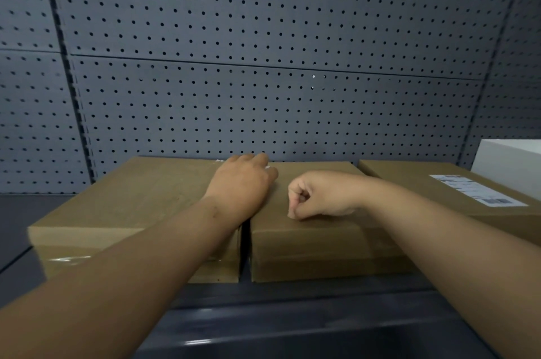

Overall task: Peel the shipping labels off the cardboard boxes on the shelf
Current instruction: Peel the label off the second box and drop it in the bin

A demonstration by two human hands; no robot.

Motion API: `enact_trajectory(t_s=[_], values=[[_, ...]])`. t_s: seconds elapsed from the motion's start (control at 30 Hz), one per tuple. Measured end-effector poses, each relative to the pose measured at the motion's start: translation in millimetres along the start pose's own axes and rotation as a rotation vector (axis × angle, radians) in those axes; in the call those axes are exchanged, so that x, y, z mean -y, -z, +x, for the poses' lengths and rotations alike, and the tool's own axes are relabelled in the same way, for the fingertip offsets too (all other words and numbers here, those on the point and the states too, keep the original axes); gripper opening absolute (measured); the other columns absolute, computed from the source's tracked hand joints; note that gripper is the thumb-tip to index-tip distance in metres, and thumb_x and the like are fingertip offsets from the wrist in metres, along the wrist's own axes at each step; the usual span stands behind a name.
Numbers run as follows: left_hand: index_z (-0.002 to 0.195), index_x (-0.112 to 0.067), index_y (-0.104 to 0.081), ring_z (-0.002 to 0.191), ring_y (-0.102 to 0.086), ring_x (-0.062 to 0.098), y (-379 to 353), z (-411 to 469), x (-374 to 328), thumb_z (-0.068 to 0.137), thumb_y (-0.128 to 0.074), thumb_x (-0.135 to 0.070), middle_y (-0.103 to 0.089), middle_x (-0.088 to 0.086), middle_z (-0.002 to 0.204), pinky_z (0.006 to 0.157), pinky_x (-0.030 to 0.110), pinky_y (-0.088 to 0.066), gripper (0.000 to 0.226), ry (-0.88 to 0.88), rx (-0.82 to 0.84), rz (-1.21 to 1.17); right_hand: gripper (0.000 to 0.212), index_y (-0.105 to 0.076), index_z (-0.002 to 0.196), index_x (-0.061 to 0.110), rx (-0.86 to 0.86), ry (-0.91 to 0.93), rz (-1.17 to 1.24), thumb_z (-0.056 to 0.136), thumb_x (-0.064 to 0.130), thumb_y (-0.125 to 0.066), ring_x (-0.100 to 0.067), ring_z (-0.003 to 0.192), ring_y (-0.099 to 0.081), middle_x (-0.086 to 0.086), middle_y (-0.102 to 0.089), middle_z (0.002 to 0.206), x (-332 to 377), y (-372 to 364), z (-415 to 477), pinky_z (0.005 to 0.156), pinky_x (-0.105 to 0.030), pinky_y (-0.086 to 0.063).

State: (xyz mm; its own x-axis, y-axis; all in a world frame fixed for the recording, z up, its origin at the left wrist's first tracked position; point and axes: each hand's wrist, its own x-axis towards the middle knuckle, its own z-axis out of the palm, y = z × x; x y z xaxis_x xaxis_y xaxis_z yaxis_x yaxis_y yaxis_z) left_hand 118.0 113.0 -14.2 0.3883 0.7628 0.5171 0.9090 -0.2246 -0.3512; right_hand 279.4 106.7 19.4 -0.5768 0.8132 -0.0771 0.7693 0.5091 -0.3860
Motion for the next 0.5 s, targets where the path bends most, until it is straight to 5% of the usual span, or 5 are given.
enact_trajectory(t_s=[0.23,0.5], values=[[0.114,-0.015,-0.056,0.104,-0.053,0.023,0.5,-0.3,-0.6,0.096,-0.043,-0.014,-0.053,0.006,0.113,0.09,0.034,-0.042,0.021,-0.001,0.001,0.002,0.01,-0.062,0.079,0.021,-0.037,-0.002,-0.004,0.088,0.016,-0.063,-0.008,0.086,-0.064,0.019,-0.062,0.081,-0.9,-0.1,-0.2,0.078,-0.025,-0.052],[0.112,-0.016,-0.057,0.103,-0.054,0.024,-0.6,0.7,-1.0,0.097,-0.043,-0.015,-0.053,0.005,0.112,0.089,0.034,-0.042,0.021,-0.006,-0.003,0.009,0.005,-0.068,0.082,0.016,-0.042,-0.005,0.021,0.087,0.015,-0.065,0.001,0.073,-0.06,0.02,-0.064,0.078,0.7,0.1,-2.6,0.067,-0.015,-0.046]])
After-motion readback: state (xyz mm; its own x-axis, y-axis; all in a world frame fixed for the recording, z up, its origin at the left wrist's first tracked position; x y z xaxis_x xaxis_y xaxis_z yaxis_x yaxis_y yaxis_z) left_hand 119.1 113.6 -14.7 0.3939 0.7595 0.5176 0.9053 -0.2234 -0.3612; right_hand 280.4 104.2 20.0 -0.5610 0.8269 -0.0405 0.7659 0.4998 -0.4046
